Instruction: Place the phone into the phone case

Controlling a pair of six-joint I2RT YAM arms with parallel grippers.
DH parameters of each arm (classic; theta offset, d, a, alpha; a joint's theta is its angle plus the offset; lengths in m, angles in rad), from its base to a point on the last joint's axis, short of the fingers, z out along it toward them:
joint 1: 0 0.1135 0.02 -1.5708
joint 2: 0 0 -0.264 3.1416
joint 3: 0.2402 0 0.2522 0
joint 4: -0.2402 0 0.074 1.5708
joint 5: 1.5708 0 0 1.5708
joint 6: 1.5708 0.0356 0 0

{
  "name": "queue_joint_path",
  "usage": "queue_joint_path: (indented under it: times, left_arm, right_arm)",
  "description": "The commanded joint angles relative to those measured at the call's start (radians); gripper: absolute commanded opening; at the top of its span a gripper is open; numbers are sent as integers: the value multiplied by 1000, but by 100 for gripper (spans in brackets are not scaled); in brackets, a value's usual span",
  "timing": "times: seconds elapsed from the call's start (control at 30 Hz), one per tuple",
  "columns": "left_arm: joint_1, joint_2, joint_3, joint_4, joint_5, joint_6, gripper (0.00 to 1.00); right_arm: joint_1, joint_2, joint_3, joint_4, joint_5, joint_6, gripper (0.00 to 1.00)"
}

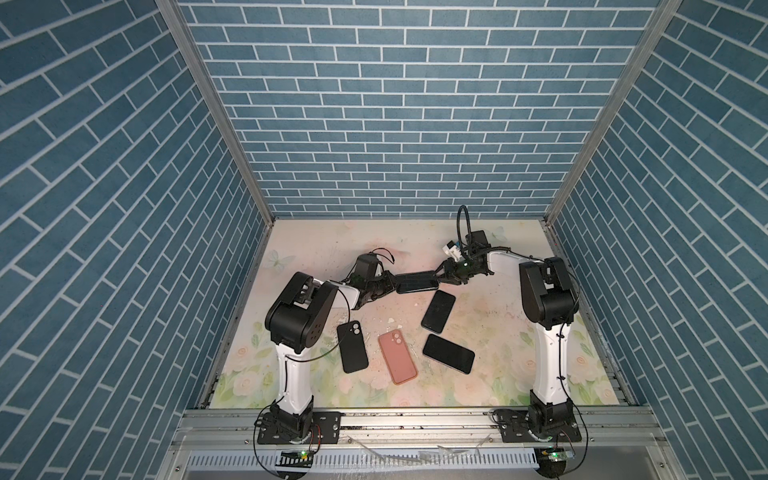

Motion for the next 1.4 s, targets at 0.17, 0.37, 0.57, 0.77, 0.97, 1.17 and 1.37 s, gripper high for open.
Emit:
queue_joint_path:
  times: [0.17, 0.37, 0.57, 0.77, 0.97, 1.17, 1.37]
  left_arm:
    - [-23, -89, -14, 118, 96, -19, 28]
    - [-23, -89, -18, 93, 88, -12, 28]
    - [-25, -53, -4, 89, 103, -35, 31]
    - [-27, -34, 8, 96, 110, -55, 32]
    - [-27, -10, 37, 78, 112, -64, 24]
    - [-26, 0, 35, 109, 120, -84, 18]
    - [-26, 7, 23, 130, 126, -98, 6]
  right_arm:
    - [23, 60, 9, -67, 30, -46, 41]
    - [22, 60, 15, -71, 32, -48, 41]
    - [22, 59, 21, -66, 28, -45, 41]
    - [22, 60, 14, -63, 27, -45, 41]
    - [22, 55, 13, -59, 22, -45, 41]
    - [20, 57, 19, -53, 14, -41, 41]
    - [12, 34, 4, -4, 8, -13, 45]
